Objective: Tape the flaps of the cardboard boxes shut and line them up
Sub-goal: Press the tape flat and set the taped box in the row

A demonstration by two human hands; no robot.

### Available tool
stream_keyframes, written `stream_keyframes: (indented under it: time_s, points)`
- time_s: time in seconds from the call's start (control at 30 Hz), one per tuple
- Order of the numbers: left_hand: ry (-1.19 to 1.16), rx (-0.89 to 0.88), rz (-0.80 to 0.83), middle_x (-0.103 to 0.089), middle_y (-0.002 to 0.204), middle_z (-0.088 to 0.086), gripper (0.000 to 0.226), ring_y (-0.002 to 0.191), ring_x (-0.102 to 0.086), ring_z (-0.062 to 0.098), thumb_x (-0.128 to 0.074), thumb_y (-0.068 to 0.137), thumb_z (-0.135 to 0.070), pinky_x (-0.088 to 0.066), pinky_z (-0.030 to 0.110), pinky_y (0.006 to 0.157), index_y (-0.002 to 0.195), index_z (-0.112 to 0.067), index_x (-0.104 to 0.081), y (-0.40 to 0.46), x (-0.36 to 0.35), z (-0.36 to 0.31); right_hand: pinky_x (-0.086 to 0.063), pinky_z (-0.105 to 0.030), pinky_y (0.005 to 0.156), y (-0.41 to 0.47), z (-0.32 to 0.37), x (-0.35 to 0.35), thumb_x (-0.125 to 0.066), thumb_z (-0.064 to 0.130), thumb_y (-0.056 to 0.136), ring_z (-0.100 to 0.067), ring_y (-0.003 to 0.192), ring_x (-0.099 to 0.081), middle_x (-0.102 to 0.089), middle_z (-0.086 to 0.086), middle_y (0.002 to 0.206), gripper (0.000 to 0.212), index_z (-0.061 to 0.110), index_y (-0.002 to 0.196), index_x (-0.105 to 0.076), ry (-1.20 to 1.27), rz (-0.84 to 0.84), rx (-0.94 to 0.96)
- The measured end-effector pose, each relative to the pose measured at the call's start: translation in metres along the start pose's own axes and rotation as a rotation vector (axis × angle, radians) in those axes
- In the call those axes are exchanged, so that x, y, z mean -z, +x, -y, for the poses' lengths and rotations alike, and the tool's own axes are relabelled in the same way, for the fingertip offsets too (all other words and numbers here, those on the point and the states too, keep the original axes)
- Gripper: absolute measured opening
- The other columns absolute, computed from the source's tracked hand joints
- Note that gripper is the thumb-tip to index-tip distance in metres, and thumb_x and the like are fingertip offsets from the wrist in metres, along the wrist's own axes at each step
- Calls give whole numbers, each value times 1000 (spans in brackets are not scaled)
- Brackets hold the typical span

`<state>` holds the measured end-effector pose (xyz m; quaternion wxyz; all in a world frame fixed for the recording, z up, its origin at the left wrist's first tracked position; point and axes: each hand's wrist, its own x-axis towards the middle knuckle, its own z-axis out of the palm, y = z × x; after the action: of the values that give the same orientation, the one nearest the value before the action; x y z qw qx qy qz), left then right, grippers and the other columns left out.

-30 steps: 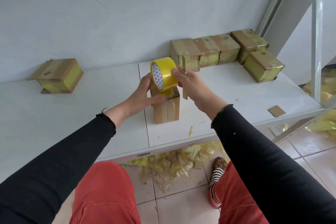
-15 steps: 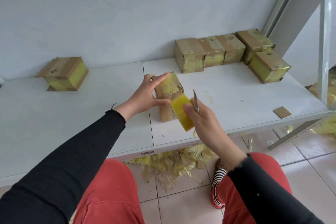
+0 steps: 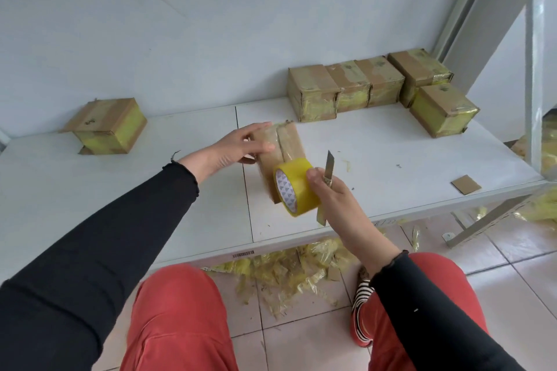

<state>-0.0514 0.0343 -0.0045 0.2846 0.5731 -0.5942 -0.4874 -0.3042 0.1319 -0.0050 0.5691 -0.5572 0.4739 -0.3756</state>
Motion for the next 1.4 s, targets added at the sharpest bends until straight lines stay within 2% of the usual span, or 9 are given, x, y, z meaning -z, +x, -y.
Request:
stream_keyframes:
  time_s: [0.13, 0.17, 0.2, 0.33, 0.5, 0.63, 0.93, 1.1, 1.4]
  points:
    - [51, 121, -131, -65, 134, -2, 58, 121, -63, 19, -72, 84, -50, -48, 31, 101, 137, -28, -60, 10, 3, 12, -25, -74, 109, 19, 19, -2, -52, 42, 106, -45, 119, -56, -69, -3, 117, 33, 13, 118, -64, 88, 52, 3]
    - [113, 37, -189, -58, 146, -2, 55, 137, -52, 18, -72, 92, -41, -42, 30, 109, 143, -28, -57, 14, 6, 13, -29, -74, 108, 27, 17, -2, -51, 38, 107, -44, 134, -19, -67, 2, 112, 25, 19, 116, -66, 102, 81, 0]
    - [203, -67, -225, -46, 158, -2, 55, 149, -37, 16, -70, 97, -29, -32, 32, 119, 149, -27, -52, 18, 10, 13, -43, -65, 101, 34, 15, -4, -50, 34, 108, -4, 101, -42, -66, 10, 104, 20, 24, 111, -66, 94, 105, 12]
    - [644, -255, -168, -39, 163, -1, 51, 157, -22, 23, -49, 105, -4, -16, 40, 127, 150, -26, -53, 32, 8, 11, -41, -5, 59, 53, 18, -16, -46, 25, 110, 14, 66, -56, -62, 32, 77, 17, 29, 102, -60, 20, 128, 64]
    - [684, -279, 4, -54, 146, 4, 46, 148, -30, 23, -33, 99, 0, -11, 27, 125, 130, -17, -62, 30, 6, 15, -43, -14, 79, 62, 13, -18, -44, 24, 111, -4, 95, -58, -63, 0, 109, 24, 9, 120, -60, -46, 103, 100]
    - [916, -302, 173, -7, 173, -1, 61, 159, 3, 13, -31, 104, -1, 0, 36, 130, 163, -18, -25, 32, 17, 12, -32, -31, 71, 57, 16, -15, -44, 23, 110, -13, 80, -40, -45, -1, 86, 32, -4, 95, -47, -78, 8, 170]
    - [915, -150, 50, -16, 172, 3, 55, 159, -8, 12, -21, 112, -41, -8, 33, 129, 160, -19, -33, 28, -6, -8, -32, -35, 70, 11, -45, -8, -42, 34, 109, -19, 70, -40, -41, 2, 72, 34, 20, 78, -41, -254, -21, -178]
    - [851, 88, -225, 0, 171, 21, 118, 159, 7, 31, 2, 78, -94, 0, 49, 127, 165, -15, -7, 34, -86, -13, -34, -33, 67, 5, -52, -22, -44, 37, 108, -14, 65, -43, -44, 8, 66, 35, 21, 76, -41, -223, -19, -161]
    - [1084, -179, -160, 3, 172, 15, 110, 160, 5, 24, 2, 80, -95, 2, 40, 129, 166, -26, 3, 73, -58, -2, -56, -36, 80, 11, -58, -64, -40, 36, 109, -25, 85, -75, -77, -12, 87, 30, 12, 94, -47, -6, -72, -117]
